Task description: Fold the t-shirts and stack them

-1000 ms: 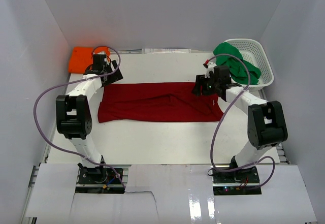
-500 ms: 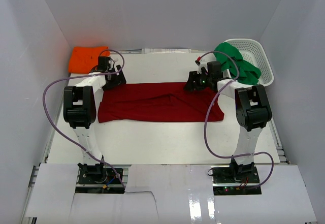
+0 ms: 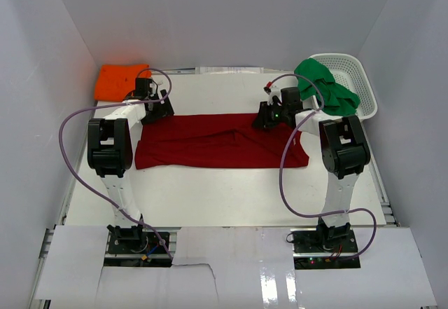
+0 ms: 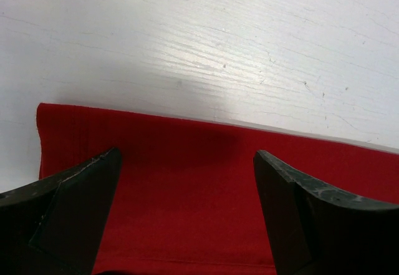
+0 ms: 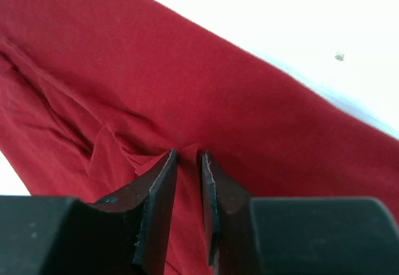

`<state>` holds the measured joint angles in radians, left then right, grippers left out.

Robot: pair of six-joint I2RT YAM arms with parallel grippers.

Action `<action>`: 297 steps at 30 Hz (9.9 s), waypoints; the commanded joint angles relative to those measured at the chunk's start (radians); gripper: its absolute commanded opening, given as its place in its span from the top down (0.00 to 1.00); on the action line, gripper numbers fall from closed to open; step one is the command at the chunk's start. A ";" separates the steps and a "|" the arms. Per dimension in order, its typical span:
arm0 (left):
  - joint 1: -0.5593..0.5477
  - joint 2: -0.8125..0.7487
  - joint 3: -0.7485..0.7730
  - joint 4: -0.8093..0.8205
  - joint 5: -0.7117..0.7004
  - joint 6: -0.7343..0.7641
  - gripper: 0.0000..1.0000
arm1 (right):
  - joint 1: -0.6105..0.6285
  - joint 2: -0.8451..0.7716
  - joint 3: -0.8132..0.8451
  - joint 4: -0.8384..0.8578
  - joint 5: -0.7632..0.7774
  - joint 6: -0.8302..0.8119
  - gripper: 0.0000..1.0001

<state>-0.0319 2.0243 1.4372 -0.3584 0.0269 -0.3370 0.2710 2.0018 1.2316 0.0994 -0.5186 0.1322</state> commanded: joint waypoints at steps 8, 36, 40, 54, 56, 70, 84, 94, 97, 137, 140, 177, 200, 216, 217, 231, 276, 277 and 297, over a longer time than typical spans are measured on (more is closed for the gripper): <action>0.001 -0.045 0.006 0.010 0.019 0.007 0.02 | 0.046 -0.181 -0.079 -0.015 -0.055 0.035 0.83; -0.042 -0.024 0.046 -0.125 -0.058 0.009 0.02 | 0.166 -0.420 -0.251 -0.468 0.417 0.064 0.84; -0.043 0.030 0.060 -0.126 -0.061 0.003 0.02 | 0.166 -0.416 -0.297 -0.417 0.436 0.086 0.92; -0.043 -0.111 -0.208 -0.205 -0.122 -0.134 0.02 | 0.093 -0.129 -0.045 -0.455 0.514 0.029 0.92; -0.045 -0.169 -0.279 -0.215 -0.078 -0.163 0.02 | 0.062 -0.071 0.033 -0.461 0.494 0.017 0.92; -0.359 -0.608 -0.714 -0.220 0.119 -0.531 0.02 | 0.004 0.366 0.610 -0.503 0.267 -0.054 0.92; -0.783 -0.633 -0.698 -0.188 0.107 -0.824 0.02 | -0.015 0.511 0.832 -0.317 0.115 0.056 0.58; -0.838 -0.745 -0.301 -0.365 -0.138 -0.662 0.02 | -0.006 -0.047 0.275 -0.045 0.045 0.072 0.53; -0.830 -0.785 -0.331 -0.470 -0.224 -0.636 0.02 | 0.045 -0.255 0.024 -0.094 0.008 0.151 0.48; -0.623 -0.969 -0.900 -0.350 0.065 -0.640 0.78 | 0.697 -0.811 -0.794 -0.256 0.341 0.705 0.92; -0.625 -0.978 -0.911 -0.352 0.080 -0.648 1.00 | 0.703 -0.848 -0.797 -0.276 0.335 0.719 0.92; -0.490 -0.518 -0.207 -0.329 -0.145 -0.461 1.00 | 0.386 -0.606 -0.175 -0.558 0.417 0.293 0.92; -0.418 -0.165 0.126 -0.264 -0.130 -0.431 1.00 | 0.232 -0.327 0.108 -0.581 0.434 0.153 0.92; -0.369 -0.108 0.227 -0.192 -0.176 -0.415 0.02 | 0.200 -0.233 0.246 -0.468 0.589 0.076 0.53; -0.362 -0.124 0.236 -0.194 -0.205 -0.409 0.02 | 0.200 -0.247 0.220 -0.439 0.594 0.075 0.53; -0.350 -0.424 -0.184 -0.192 -0.058 -0.349 0.02 | 0.206 -0.416 -0.165 -0.408 0.322 0.185 0.54; -0.350 -0.533 -0.756 0.220 -0.028 -0.396 0.24 | 0.229 -0.273 -0.351 -0.150 0.189 0.245 0.92; -0.350 -0.532 -0.755 0.220 -0.028 -0.396 0.28 | 0.228 -0.271 -0.350 -0.150 0.189 0.245 0.92; -0.350 -0.367 -0.682 0.187 0.057 -0.367 1.00 | 0.238 -0.328 -0.363 -0.236 0.172 0.222 0.92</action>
<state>-0.3798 1.6810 0.8070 -0.0074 0.0834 -0.7368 0.4965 1.7065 0.8566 -0.0551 -0.3473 0.3840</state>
